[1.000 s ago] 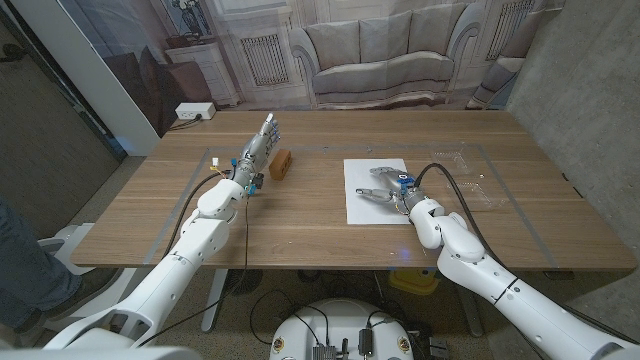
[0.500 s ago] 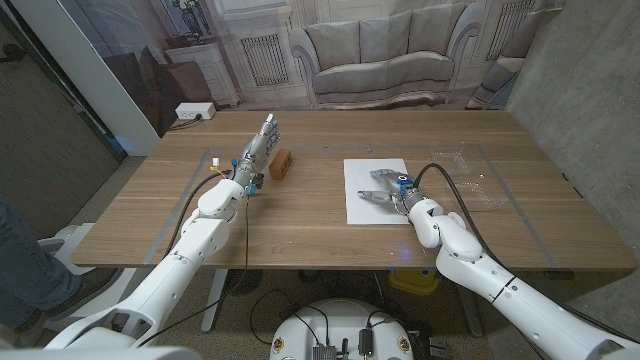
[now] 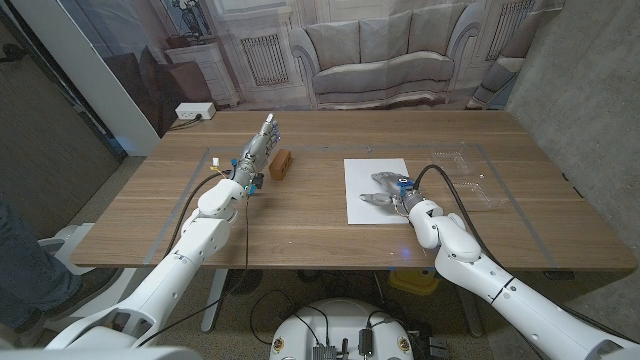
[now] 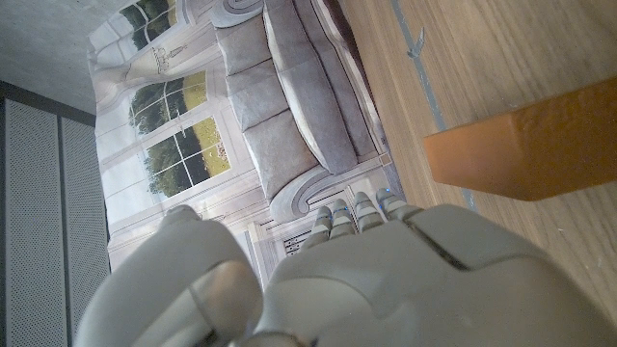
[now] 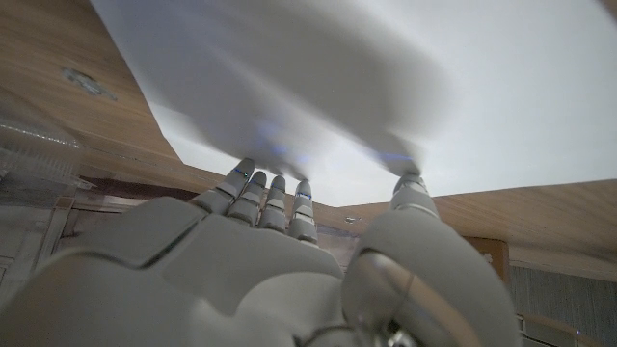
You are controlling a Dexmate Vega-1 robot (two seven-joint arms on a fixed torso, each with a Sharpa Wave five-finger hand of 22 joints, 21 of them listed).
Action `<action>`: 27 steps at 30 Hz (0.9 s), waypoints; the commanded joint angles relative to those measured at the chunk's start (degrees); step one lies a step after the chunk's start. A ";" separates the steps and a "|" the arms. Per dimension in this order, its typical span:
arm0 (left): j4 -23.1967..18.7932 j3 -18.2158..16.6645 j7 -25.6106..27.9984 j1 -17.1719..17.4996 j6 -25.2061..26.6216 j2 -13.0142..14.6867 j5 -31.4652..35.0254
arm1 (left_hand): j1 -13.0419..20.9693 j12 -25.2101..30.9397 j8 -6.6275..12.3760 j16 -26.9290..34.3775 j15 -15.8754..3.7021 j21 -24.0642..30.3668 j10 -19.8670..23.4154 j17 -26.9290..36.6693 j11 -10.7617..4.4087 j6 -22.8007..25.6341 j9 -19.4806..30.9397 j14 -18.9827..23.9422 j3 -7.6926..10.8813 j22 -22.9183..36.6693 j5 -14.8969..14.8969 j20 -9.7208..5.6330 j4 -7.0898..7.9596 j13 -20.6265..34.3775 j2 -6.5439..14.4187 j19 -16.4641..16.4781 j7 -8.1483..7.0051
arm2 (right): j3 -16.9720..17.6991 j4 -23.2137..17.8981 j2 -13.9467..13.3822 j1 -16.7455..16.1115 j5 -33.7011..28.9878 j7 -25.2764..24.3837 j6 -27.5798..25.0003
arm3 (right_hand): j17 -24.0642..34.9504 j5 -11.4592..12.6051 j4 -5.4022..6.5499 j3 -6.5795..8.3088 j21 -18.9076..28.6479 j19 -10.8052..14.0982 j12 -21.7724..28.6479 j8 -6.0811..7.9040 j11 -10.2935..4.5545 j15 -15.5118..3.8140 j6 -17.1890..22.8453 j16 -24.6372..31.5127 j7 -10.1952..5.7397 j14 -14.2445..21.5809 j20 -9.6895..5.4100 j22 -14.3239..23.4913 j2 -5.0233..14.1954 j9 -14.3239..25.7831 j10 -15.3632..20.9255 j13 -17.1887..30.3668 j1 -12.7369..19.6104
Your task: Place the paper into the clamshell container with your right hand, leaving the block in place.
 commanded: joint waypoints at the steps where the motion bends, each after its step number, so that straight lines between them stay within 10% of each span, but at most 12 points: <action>1: -0.54 -0.14 0.37 0.32 0.18 -0.01 0.14 | 0.33 -0.10 -0.08 0.28 0.06 0.15 -0.50 0.23 -0.17 -0.32 0.28 -0.37 -0.48 0.16 -0.20 -0.52 -0.17 0.13 0.21 -0.63 0.14 | -0.48 0.62 0.04 0.55 0.24 1.35 -0.29 | 0.17 -0.28 -0.61 0.39 0.11 1.16 -0.10 -0.09 0.24 0.17 -0.06 -0.23 -0.01 0.22 0.54 0.27 0.16 0.23 -0.52 0.13 1.06; 27: -0.69 0.00 0.68 0.88 -0.31 -0.30 0.03 | 0.38 -0.11 -0.09 0.25 0.04 0.13 -0.58 0.24 -0.13 -0.33 0.28 -0.52 -0.78 0.17 -0.28 -0.05 -0.15 0.14 0.33 -0.75 0.05 | -0.67 0.99 0.24 0.69 0.27 0.94 -0.48 | 0.23 -2.18 -5.25 5.09 1.90 15.72 2.10 1.15 0.44 -2.72 4.46 1.47 2.47 8.56 -0.38 0.27 3.68 0.36 4.12 0.20 12.16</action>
